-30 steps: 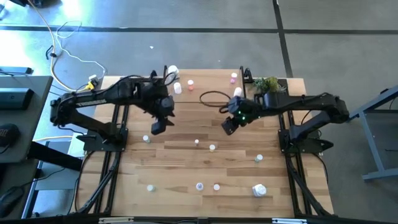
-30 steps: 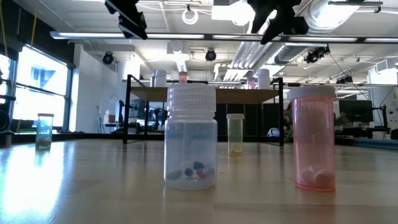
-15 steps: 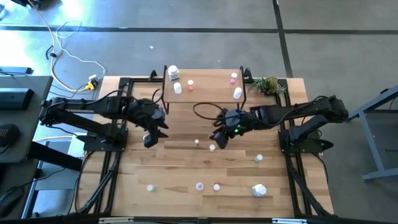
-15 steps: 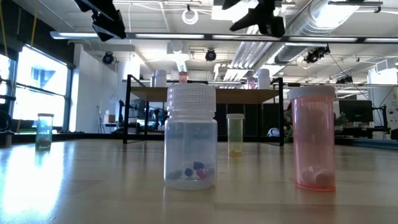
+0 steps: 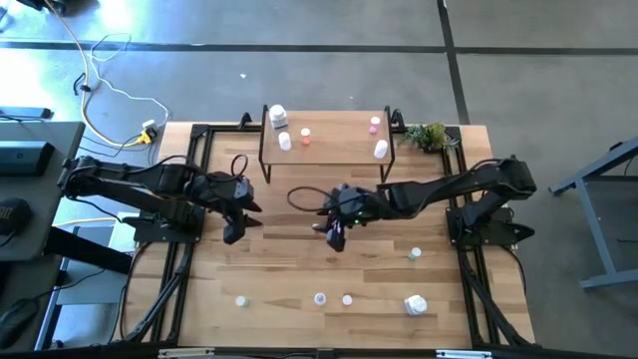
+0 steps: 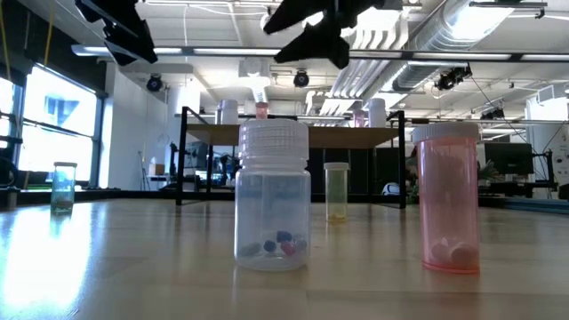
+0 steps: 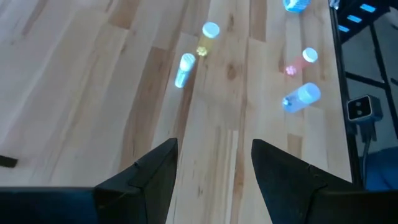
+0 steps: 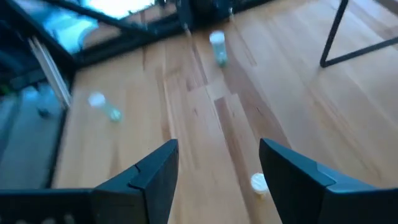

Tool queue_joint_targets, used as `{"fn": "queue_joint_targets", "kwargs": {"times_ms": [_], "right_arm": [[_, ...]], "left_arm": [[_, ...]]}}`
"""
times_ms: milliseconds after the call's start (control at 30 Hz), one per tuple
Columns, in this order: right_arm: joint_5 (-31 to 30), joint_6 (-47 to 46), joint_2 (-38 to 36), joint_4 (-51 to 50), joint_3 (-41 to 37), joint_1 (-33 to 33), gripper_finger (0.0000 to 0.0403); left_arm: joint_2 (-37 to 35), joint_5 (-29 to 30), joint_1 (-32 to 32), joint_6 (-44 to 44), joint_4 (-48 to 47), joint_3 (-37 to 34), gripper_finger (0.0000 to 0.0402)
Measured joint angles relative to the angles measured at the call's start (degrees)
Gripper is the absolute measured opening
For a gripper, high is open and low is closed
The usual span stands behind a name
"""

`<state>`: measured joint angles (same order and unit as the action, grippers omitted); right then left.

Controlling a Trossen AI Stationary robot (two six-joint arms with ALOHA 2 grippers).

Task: Pick and place medicine bottles onto shelf by color
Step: Put the thin white pill bottle on the shelf

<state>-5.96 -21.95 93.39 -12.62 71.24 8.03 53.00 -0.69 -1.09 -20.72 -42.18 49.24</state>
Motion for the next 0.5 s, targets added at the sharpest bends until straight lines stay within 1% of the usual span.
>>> {"fn": "queue_joint_targets", "kwargs": {"times_ms": [100, 233, 367, 500], "right_arm": [[0.01, 4.69, 2.46, 0.39, 0.00, 0.00, 0.0215], [-0.81, 8.72, 5.45, 0.44, 0.00, 0.00, 0.0215], [-2.75, 10.94, 8.08, 0.49, 0.00, 0.00, 0.0215], [-3.43, 11.93, 10.43, 0.48, 0.00, -0.02, 0.0215]], "left_arm": [[-0.88, 0.25, 0.41, -0.17, -0.05, -0.65, 0.0197], [-1.09, 0.53, 0.47, -0.33, 0.07, -0.80, 0.0197], [-1.13, 0.53, 0.44, -0.37, 0.11, -0.80, 0.0197], [-1.13, 0.53, 0.44, -1.28, 0.09, -0.80, 0.0197]]}}
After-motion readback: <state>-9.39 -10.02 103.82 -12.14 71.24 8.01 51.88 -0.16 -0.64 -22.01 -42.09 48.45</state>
